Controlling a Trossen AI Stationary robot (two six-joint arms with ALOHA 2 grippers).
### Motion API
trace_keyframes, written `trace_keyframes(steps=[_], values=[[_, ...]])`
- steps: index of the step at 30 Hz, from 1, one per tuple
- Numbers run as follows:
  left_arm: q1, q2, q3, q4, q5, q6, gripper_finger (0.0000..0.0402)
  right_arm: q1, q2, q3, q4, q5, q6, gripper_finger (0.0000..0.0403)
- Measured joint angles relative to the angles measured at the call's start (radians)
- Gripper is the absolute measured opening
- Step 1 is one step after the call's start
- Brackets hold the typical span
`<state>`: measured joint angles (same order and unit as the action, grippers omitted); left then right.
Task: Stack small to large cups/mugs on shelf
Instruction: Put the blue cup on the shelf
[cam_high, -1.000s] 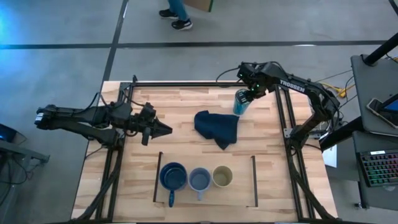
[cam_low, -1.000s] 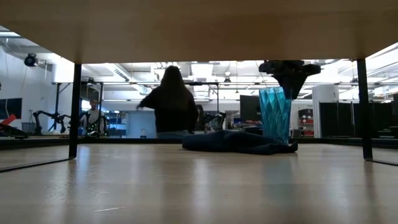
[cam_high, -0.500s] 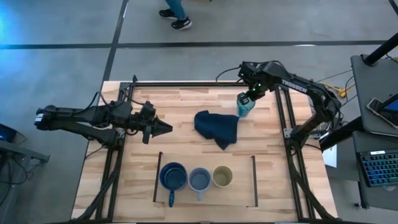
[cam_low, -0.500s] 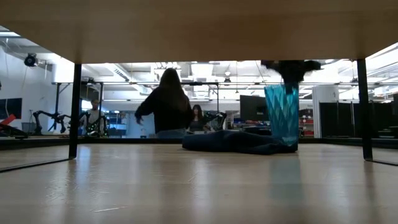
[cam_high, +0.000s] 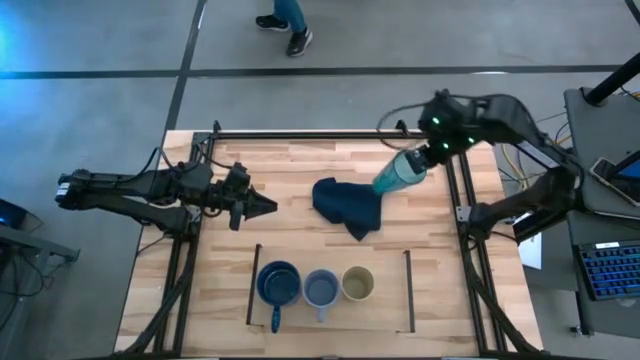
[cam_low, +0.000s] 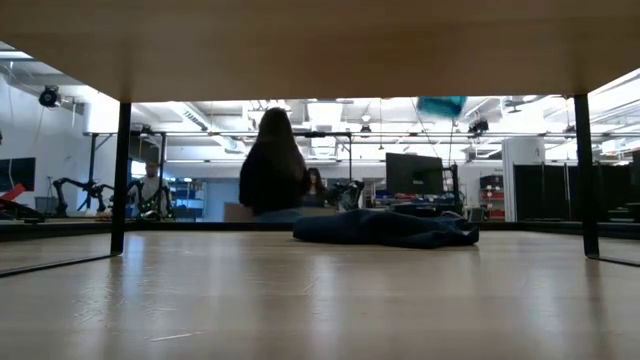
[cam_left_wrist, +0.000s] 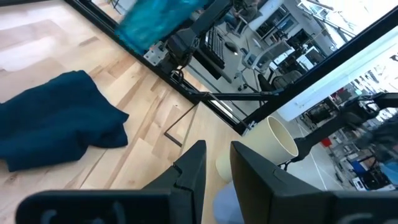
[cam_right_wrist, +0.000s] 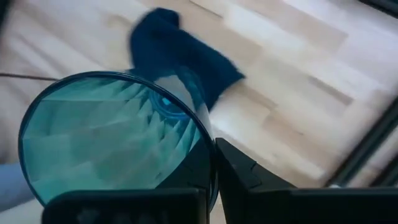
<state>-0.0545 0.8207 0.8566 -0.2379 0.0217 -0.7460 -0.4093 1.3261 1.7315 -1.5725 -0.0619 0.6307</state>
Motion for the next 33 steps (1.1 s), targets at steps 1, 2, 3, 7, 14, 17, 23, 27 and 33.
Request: trace_keyframes(steps=[1, 2, 3, 7, 14, 17, 23, 27, 33], values=[[0.001, 0.0, 0.0, 0.0, 0.0, 0.0, 0.0059, 0.04, -0.016, 0.009, 0.002, 0.01, 0.033, 0.0009], [0.001, 0.0, 0.0, 0.0, 0.0, 0.0, 0.0059, 0.077, -0.03, 0.017, 0.002, 0.018, 0.07, 0.0009], [0.001, 0.0, 0.0, 0.0, 0.0, 0.0, 0.0059, 0.116, -0.04, 0.029, -0.002, 0.026, 0.109, 0.0009], [0.001, 0.0, 0.0, 0.0, 0.004, 0.0, 0.0059, 0.285, -0.073, 0.043, -0.002, 0.064, 0.221, 0.0009], [0.001, 0.0, 0.0, 0.0, 0.015, -0.001, 0.0059, 0.61, -0.037, 0.024, 0.001, 0.056, 0.329, 0.0009], [0.001, 0.0, 0.0, 0.0, 0.032, -0.002, 0.0059, 0.707, -0.007, 0.023, 0.001, 0.081, 0.366, 0.0009], [0.001, 0.0, 0.0, 0.0, 0.058, -0.006, 0.0059, 0.805, 0.048, 0.048, 0.0, 0.089, 0.454, 0.0009], [0.001, 0.0, 0.0, -0.016, 0.068, -0.006, 0.0059, 0.86, 0.083, 0.092, 0.001, 0.063, 0.503, 0.0009], [0.001, 0.0, 0.0, -0.045, 0.078, -0.006, 0.0059, 0.921, 0.141, 0.177, 0.001, 0.072, 0.574, 0.0009]])
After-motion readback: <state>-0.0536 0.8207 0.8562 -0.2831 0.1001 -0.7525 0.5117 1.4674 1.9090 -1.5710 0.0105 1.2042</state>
